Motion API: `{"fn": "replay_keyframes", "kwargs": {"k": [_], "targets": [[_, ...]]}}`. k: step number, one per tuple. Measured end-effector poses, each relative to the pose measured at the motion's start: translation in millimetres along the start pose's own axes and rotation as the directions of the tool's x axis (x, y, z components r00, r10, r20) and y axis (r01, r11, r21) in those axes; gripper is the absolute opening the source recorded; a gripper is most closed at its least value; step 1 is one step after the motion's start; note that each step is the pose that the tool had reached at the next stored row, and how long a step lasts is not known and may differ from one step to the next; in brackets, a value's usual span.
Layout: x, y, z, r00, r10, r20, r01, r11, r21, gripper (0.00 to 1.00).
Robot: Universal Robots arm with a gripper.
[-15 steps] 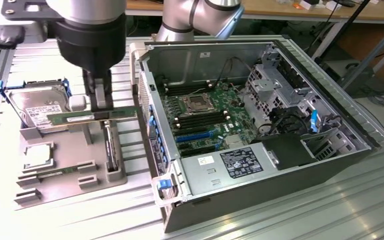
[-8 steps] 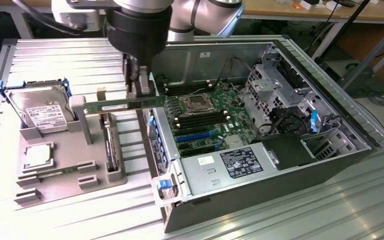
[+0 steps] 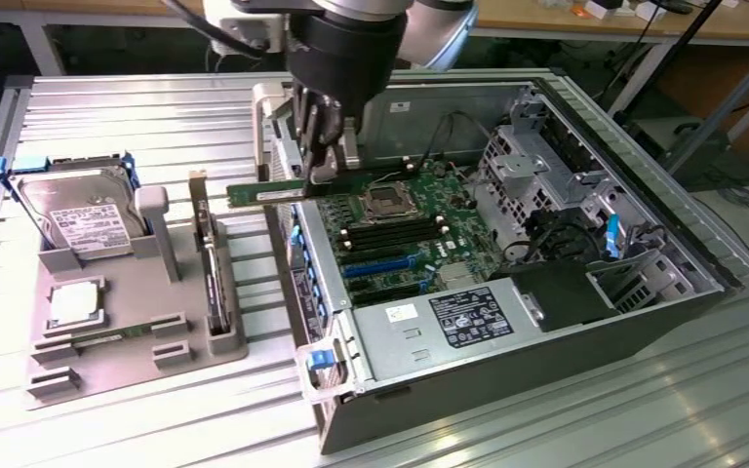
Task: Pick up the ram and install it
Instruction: 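Pick up the ram and move it above insertion slot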
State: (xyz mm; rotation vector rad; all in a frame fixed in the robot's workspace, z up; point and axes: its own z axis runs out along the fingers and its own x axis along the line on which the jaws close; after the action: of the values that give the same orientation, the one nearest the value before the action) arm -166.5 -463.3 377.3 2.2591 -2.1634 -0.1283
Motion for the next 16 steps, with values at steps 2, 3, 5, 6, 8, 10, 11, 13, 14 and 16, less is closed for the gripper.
{"fn": "replay_keyframes", "kwargs": {"k": [2, 3, 5, 6, 8, 10, 11, 13, 14, 16], "targets": [[-2.1, -11.1, -0.6, 1.0, 0.0, 0.0037, 0.0, 1.0, 0.0001, 0.14], [-3.5, -16.7, -0.8, 1.0, 0.0, 0.0056, 0.0, 1.0, 0.0002, 0.14], [-7.2, -28.6, -1.0, 1.0, -0.001, 0.0084, 0.001, 1.0, 0.0004, 0.14], [-9.9, -36.0, -0.9, 1.0, -0.001, 0.0094, 0.001, 1.0, 0.0004, 0.14], [-14.5, -46.9, -0.5, 0.9999, -0.001, 0.0102, 0.001, 1.0, 0.0004, 0.14], [-21.2, -61.3, 0.5, 0.9999, -0.001, 0.0108, 0.001, 1.0, 0.0004, 0.14], [-22.9, -64.9, 0.8, 0.9999, -0.001, 0.0108, 0.001, 1.0, 0.0004, 0.14], [-28.5, -77.4, 1.7, 0.9999, -0.001, 0.0108, 0.001, 1.0, 0.0004, 0.14], [-30.8, -83.0, 2.2, 0.9999, -0.001, 0.0109, 0.001, 1.0, 0.0004, 0.14], [-37.4, -102.5, 3.3, 0.9999, -0.001, 0.0112, 0.001, 1.0, 0.0004, 0.14]]}}
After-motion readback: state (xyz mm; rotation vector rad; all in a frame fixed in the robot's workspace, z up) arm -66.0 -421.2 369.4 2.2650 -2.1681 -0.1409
